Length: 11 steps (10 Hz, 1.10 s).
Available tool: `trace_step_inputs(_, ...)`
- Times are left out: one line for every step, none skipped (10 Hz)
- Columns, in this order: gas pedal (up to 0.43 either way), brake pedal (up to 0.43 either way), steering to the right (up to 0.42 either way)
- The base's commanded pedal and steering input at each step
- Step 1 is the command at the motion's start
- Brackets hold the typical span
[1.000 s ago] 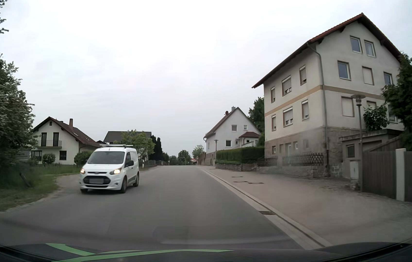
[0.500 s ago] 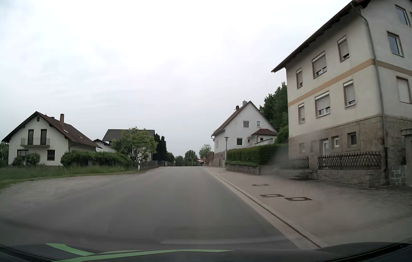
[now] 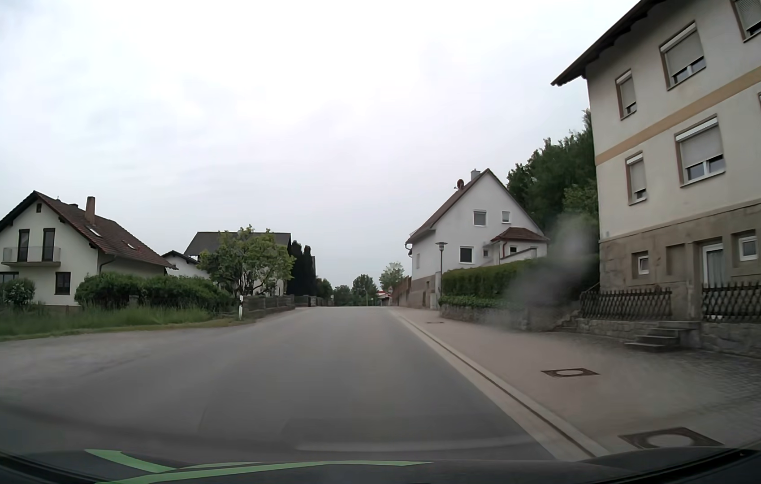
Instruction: Follow the waypoints while adhering to traffic rules and regulations
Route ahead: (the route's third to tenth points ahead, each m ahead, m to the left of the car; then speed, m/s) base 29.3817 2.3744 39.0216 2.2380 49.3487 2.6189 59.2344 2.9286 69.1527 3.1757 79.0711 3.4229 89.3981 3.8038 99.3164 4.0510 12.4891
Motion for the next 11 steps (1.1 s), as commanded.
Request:
trace_step_inputs(0.130, 0.000, -0.013)
trace_step_inputs(0.130, 0.000, -0.011)
trace_step_inputs(0.130, 0.000, -0.010)
trace_step_inputs(0.130, 0.000, -0.009)
trace_step_inputs(0.130, 0.000, -0.008)
trace_step_inputs(0.130, 0.000, -0.007)
trace_step_inputs(0.130, 0.000, -0.005)
trace_step_inputs(0.130, 0.000, -0.004)
trace_step_inputs(0.130, 0.000, -0.003)
trace_step_inputs(0.130, 0.000, -0.003)
trace_step_inputs(0.130, 0.000, -0.003)
